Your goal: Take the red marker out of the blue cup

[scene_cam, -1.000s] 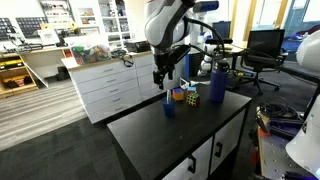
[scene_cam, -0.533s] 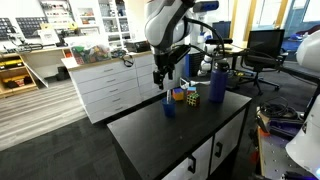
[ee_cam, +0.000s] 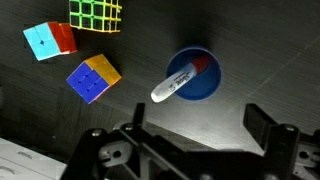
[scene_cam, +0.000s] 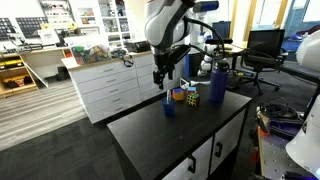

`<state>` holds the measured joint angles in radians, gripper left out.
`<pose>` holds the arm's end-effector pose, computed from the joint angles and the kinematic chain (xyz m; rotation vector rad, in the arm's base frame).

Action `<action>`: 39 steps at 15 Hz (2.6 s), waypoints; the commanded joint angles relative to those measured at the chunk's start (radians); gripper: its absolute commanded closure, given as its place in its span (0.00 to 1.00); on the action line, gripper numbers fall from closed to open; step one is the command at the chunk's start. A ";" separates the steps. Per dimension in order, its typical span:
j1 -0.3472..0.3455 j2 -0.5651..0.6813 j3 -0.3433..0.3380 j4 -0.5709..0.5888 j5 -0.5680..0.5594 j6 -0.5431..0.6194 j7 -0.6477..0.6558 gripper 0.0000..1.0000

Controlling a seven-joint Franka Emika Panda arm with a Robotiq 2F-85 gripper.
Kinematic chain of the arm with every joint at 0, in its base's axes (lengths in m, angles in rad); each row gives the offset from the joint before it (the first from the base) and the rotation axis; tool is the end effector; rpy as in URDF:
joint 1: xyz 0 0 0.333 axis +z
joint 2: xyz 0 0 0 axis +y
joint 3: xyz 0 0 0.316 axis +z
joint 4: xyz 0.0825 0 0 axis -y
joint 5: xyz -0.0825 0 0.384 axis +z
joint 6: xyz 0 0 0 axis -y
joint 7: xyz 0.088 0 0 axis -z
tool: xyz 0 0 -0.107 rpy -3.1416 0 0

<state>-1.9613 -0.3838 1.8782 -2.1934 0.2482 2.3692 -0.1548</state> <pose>0.5517 -0.0300 0.3342 2.9447 -0.0984 0.0945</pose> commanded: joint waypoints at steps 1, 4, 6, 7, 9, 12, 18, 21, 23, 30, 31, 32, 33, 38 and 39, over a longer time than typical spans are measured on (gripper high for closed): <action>0.010 -0.017 -0.017 0.005 0.012 -0.004 -0.006 0.00; 0.000 -0.021 -0.020 0.009 0.013 -0.003 -0.005 0.00; -0.009 -0.018 -0.021 0.011 0.017 -0.006 -0.005 0.00; -0.015 -0.017 -0.020 0.013 0.021 -0.009 -0.004 0.00; -0.030 -0.017 -0.016 0.016 0.028 -0.016 -0.002 0.00; -0.063 -0.021 0.000 0.022 0.060 -0.030 0.007 0.00; -0.114 -0.039 0.025 0.014 0.122 -0.029 0.016 0.00; -0.141 -0.048 0.051 0.002 0.160 -0.011 0.006 0.00; -0.159 -0.052 0.068 -0.003 0.185 -0.013 0.001 0.00; -0.234 -0.048 0.137 -0.019 0.333 0.023 -0.041 0.00; -0.247 -0.052 0.145 -0.015 0.353 0.027 -0.055 0.00; -0.258 -0.060 0.150 -0.008 0.372 0.018 -0.066 0.00; -0.268 -0.078 0.154 0.003 0.378 0.001 -0.073 0.00; -0.272 -0.155 0.150 0.052 0.304 -0.056 -0.047 0.00; -0.278 -0.167 0.158 0.063 0.298 -0.059 -0.046 0.00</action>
<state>-2.2098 -0.4889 2.0157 -2.1882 0.5726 2.3598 -0.2000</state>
